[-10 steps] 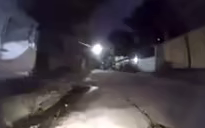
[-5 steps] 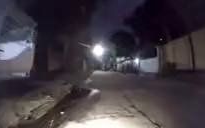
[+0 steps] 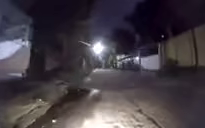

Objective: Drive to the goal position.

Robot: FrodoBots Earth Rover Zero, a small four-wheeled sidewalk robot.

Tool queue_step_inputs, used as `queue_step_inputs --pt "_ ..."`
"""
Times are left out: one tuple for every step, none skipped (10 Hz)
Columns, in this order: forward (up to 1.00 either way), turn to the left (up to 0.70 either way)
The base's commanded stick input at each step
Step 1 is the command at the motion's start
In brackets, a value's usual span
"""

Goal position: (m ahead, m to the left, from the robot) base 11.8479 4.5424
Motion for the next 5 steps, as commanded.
queue_step_inputs --pt "0.5 -0.31" --pt "0.5 -0.44" --pt "0.5 -0.5" --pt "0.5 -0.5" --pt "0.5 -0.24"
